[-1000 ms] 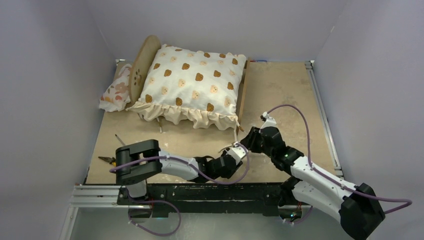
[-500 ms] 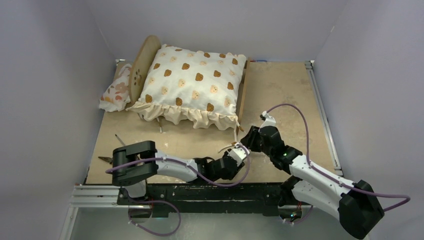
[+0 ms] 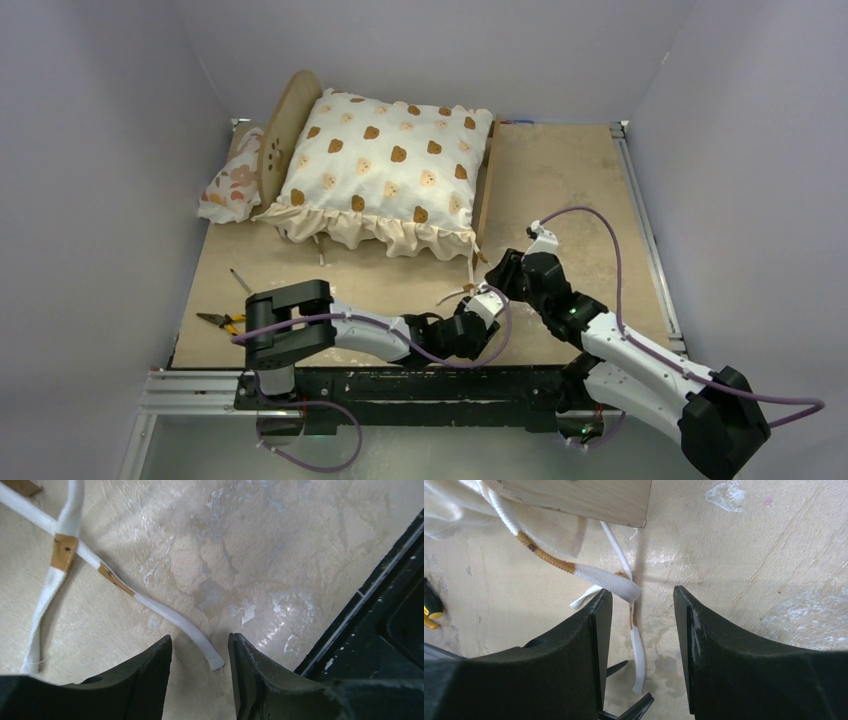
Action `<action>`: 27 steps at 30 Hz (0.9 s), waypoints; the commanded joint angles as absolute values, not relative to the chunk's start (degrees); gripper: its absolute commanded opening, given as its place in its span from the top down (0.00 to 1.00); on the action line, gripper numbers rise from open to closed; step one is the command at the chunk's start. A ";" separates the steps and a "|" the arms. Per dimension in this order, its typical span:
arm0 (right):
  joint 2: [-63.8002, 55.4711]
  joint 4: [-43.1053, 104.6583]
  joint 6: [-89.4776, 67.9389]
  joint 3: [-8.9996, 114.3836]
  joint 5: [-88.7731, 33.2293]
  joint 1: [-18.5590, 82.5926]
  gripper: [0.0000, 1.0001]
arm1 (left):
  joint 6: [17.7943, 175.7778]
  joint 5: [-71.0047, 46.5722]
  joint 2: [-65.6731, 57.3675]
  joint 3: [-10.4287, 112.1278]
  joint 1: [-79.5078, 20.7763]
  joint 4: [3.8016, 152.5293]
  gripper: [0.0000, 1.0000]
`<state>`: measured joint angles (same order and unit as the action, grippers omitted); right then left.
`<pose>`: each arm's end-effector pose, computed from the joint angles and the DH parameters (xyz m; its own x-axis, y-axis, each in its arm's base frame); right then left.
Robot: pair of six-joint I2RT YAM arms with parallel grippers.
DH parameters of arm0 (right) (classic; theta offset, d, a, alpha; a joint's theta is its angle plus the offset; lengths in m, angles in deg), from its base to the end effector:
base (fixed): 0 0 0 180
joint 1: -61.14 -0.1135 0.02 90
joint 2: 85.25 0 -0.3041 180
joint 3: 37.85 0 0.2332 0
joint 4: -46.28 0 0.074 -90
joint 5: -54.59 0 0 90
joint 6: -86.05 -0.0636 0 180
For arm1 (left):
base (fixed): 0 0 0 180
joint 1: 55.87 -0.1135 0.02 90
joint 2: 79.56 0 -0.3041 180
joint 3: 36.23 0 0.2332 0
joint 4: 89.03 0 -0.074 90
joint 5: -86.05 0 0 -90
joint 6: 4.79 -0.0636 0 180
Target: Set up the pet bed
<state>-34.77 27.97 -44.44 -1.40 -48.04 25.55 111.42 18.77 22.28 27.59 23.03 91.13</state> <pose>0.1445 0.0863 0.2188 -0.6020 0.3483 -0.7185 -0.0352 0.8874 0.4596 0.0955 -0.3592 0.1861 -0.4798 0.3297 -0.8130 0.7072 0.6938 -0.1360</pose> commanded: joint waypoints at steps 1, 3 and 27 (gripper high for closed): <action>-34.89 28.22 -44.30 0.79 -50.02 25.79 0.49 | 114.09 19.05 24.92 30.30 23.32 89.09 0.55; -34.72 28.58 -44.30 0.64 -49.85 25.81 0.49 | 115.02 19.31 25.31 30.40 23.32 88.41 0.56; -33.12 34.09 -40.91 1.76 -48.30 26.07 0.48 | 112.59 19.68 13.78 26.64 14.95 89.37 1.00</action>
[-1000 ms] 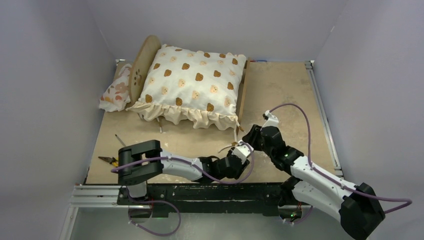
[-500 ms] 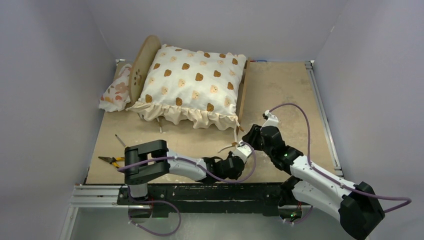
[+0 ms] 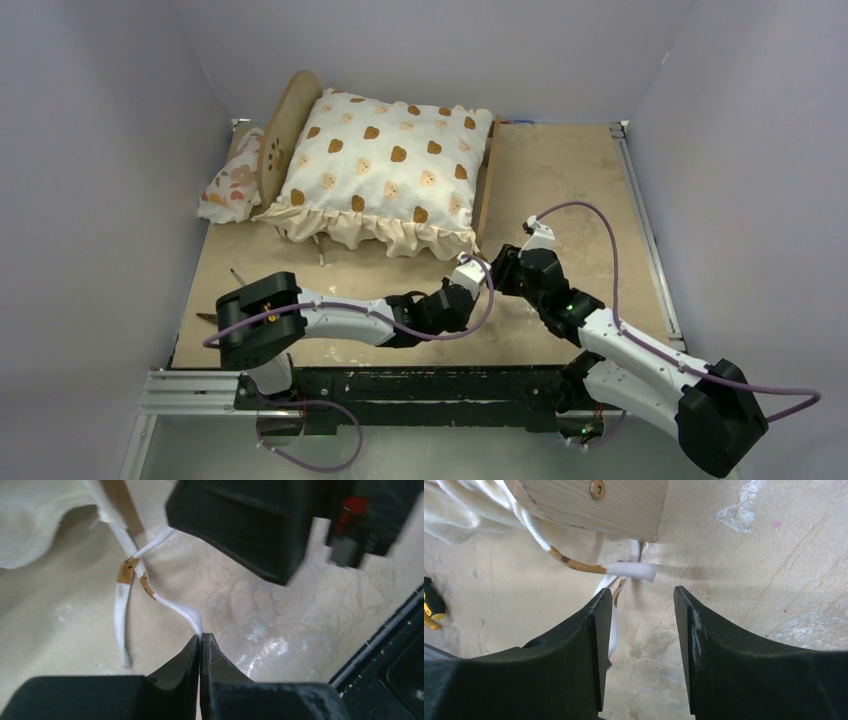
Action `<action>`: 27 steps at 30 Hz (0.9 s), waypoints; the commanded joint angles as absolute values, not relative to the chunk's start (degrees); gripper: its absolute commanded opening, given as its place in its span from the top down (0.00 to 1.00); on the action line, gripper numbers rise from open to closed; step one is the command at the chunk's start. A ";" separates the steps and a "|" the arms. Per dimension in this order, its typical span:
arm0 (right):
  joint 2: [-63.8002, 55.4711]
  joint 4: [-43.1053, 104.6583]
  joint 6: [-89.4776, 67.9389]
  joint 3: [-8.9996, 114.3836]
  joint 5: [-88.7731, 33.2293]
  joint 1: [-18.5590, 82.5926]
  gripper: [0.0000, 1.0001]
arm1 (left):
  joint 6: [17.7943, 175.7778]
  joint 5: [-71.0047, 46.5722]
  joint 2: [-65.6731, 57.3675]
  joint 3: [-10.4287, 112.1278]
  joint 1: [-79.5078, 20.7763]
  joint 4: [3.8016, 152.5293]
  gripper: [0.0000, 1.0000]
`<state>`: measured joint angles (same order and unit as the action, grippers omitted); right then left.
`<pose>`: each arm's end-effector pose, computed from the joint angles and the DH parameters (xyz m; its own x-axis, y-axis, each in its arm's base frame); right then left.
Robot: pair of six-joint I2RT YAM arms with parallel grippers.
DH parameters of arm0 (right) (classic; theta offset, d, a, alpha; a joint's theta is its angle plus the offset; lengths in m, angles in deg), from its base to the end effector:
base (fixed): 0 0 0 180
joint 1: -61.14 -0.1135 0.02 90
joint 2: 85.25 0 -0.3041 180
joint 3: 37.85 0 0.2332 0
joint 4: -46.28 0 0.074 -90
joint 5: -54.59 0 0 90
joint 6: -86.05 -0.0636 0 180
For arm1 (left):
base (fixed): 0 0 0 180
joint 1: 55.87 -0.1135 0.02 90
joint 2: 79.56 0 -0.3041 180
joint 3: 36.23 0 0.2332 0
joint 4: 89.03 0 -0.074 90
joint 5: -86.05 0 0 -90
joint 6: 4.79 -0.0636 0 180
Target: Set up the pet bed
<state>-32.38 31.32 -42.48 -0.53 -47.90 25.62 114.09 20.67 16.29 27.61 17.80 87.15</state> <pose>0.1532 0.0924 0.2243 -0.5821 0.3317 -0.7424 -0.0677 0.8901 0.4508 0.1254 -0.3338 0.2152 -0.5196 0.2119 -0.8277 0.6013 0.7790 -0.1780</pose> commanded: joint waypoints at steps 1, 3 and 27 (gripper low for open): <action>-33.54 34.18 -40.69 1.69 -48.37 26.07 0.48 | 112.55 18.74 13.52 26.32 13.97 90.04 1.00; -34.08 34.27 -40.32 1.75 -48.63 26.16 0.48 | 112.43 17.52 13.20 26.00 12.50 91.44 1.00; -23.42 45.23 -39.18 3.94 -41.79 35.21 0.35 | 112.97 15.03 14.69 27.01 6.17 100.56 1.00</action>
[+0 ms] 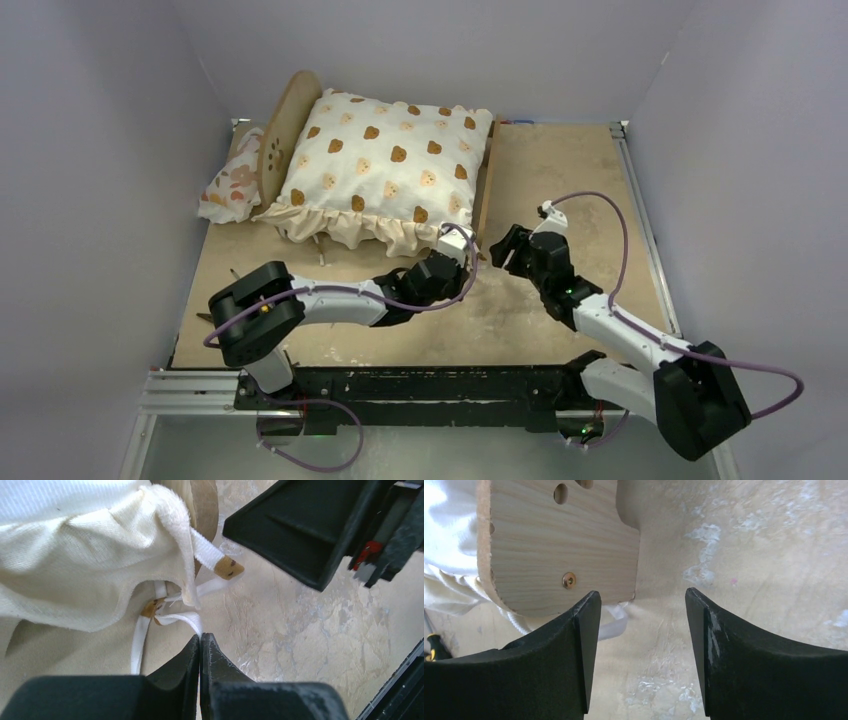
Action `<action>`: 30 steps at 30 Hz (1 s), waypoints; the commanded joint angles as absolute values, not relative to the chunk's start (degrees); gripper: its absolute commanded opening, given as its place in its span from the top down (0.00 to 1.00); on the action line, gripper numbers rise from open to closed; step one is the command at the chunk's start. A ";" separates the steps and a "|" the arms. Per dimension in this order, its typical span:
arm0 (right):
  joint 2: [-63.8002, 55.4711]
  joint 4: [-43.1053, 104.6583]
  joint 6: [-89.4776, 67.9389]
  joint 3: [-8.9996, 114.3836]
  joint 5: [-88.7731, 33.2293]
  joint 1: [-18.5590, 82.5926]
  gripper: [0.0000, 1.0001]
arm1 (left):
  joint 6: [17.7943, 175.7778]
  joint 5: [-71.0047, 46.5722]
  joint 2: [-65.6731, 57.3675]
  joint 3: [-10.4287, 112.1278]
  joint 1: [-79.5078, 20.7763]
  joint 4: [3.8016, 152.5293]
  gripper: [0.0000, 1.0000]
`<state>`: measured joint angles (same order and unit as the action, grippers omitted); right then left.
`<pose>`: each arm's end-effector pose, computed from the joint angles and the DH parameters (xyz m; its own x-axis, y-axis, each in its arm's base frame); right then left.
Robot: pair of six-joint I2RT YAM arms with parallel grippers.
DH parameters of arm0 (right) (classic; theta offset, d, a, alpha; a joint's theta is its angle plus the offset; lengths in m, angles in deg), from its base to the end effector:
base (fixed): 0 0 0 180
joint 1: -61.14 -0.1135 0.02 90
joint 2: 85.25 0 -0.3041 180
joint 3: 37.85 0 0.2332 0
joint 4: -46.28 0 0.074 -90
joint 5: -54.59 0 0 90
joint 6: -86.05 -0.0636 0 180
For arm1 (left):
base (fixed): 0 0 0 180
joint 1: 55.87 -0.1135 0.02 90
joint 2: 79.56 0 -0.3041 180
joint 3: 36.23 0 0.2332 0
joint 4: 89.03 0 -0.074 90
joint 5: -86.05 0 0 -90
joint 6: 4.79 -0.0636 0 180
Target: Set up the pet bed
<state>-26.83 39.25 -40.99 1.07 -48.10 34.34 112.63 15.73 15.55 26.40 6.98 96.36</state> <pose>0.1869 0.0787 0.2340 -0.4775 0.4172 -0.7733 0.0291 0.8871 0.4606 0.1847 -0.3132 0.2302 -0.5073 0.0390 -0.8609 0.5266 0.8048 -0.2739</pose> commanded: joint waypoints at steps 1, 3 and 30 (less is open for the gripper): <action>-22.51 45.74 -38.86 3.89 -40.40 35.24 0.33 | 113.16 15.03 14.93 27.09 5.99 100.72 1.00; -21.34 46.76 -38.36 3.35 -37.68 35.30 0.30 | 113.60 15.12 15.42 27.20 5.61 101.43 1.00; -20.23 54.09 -39.97 -3.52 -19.90 35.33 0.42 | 117.96 9.70 19.00 22.06 3.57 116.08 1.00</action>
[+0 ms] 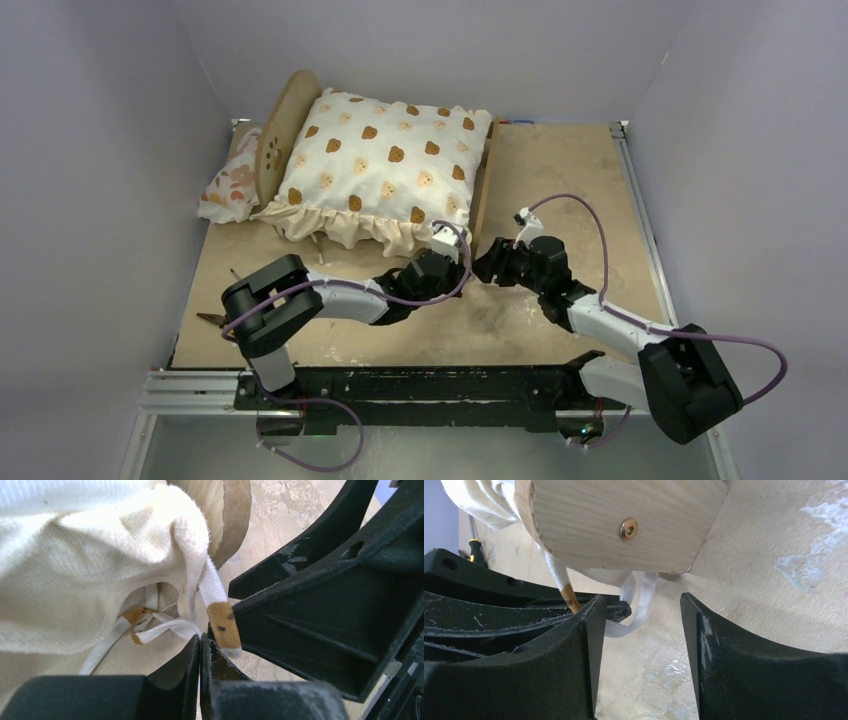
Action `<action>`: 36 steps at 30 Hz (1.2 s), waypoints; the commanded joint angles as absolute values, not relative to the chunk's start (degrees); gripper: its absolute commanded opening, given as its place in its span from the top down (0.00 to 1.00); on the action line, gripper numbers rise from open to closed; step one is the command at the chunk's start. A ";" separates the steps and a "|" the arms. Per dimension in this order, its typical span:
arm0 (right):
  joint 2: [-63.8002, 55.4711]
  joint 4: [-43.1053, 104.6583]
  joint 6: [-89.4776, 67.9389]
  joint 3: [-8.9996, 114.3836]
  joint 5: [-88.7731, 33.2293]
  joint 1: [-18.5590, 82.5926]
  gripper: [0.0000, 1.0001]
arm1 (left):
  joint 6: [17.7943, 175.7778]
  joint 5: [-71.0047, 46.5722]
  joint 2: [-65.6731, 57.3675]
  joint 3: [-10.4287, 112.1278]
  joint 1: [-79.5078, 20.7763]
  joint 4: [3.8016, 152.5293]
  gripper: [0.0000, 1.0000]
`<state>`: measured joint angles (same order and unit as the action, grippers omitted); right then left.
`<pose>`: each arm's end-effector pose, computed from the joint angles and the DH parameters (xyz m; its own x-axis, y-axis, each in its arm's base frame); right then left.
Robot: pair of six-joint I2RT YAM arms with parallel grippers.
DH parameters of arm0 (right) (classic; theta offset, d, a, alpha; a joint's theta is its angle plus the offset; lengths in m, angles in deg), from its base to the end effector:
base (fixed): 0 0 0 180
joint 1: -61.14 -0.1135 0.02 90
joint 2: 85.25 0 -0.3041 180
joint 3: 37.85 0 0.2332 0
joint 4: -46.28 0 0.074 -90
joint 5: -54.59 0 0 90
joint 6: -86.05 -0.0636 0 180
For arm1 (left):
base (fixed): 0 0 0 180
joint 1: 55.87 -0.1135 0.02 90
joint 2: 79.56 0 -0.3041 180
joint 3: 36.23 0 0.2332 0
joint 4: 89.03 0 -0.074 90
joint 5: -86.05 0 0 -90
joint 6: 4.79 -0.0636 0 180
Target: Set up the pet bed
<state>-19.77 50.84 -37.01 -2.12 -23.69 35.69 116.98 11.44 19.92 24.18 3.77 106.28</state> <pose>0.1927 0.1060 0.2165 -0.6422 0.2859 -0.7112 -0.2821 0.7746 0.5661 0.2041 -0.3150 0.2119 -0.5465 -0.0714 -0.8344 0.4957 0.7755 -0.3910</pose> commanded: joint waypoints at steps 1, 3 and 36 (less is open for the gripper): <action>-20.20 54.75 -40.87 -3.78 -19.72 35.33 0.44 | 117.90 9.55 18.83 21.28 3.55 117.40 1.00; -20.20 55.81 -42.90 -4.24 -19.37 35.33 0.47 | 117.33 9.08 18.63 19.84 3.55 120.91 1.00; -14.14 61.38 -49.99 -6.16 -9.96 36.90 0.80 | 101.80 -2.92 23.97 14.68 3.55 139.51 0.97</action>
